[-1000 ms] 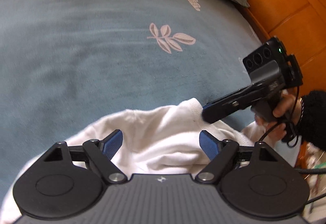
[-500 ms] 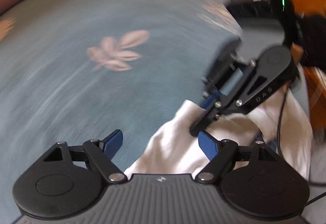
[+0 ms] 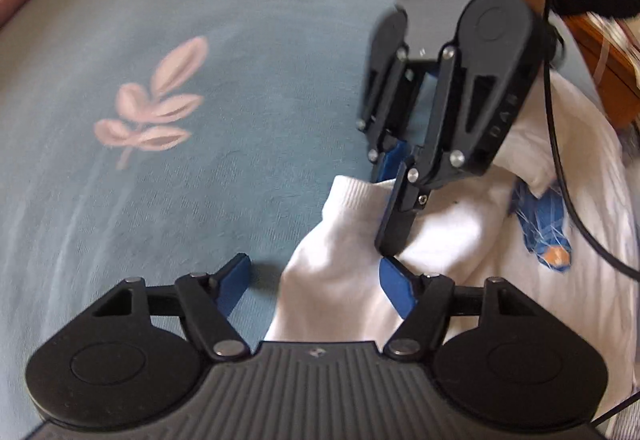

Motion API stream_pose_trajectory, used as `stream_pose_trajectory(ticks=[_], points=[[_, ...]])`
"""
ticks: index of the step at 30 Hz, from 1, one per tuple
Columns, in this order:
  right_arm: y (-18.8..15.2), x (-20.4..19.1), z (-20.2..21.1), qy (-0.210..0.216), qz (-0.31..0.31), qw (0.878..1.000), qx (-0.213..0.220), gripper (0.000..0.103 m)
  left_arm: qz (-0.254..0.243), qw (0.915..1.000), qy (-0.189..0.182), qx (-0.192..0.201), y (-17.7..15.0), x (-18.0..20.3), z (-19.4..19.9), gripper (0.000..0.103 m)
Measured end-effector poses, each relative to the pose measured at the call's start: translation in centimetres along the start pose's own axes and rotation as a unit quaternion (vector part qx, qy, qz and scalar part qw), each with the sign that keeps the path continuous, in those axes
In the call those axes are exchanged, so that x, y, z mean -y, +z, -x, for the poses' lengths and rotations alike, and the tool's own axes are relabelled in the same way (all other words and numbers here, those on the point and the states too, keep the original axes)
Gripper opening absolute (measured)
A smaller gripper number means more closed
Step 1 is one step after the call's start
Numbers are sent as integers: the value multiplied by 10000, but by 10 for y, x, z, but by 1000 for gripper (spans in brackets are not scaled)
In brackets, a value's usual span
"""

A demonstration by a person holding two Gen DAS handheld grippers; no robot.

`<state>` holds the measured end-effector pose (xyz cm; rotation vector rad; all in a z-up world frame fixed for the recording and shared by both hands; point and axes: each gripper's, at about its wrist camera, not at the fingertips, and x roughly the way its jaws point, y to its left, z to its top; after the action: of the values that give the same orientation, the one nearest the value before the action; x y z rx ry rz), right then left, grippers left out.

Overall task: Fold clothes
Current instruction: 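Grasp the white shirt's collar rib with the right gripper and pull it open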

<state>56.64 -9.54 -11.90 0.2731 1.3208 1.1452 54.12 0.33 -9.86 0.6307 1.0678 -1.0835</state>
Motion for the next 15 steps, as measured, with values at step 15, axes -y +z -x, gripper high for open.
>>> stream_pose_trajectory(ticks=[15], points=[[55, -14, -1, -518, 725, 9960, 116, 8, 3792, 9154, 291, 1318, -78, -9, 79, 70]])
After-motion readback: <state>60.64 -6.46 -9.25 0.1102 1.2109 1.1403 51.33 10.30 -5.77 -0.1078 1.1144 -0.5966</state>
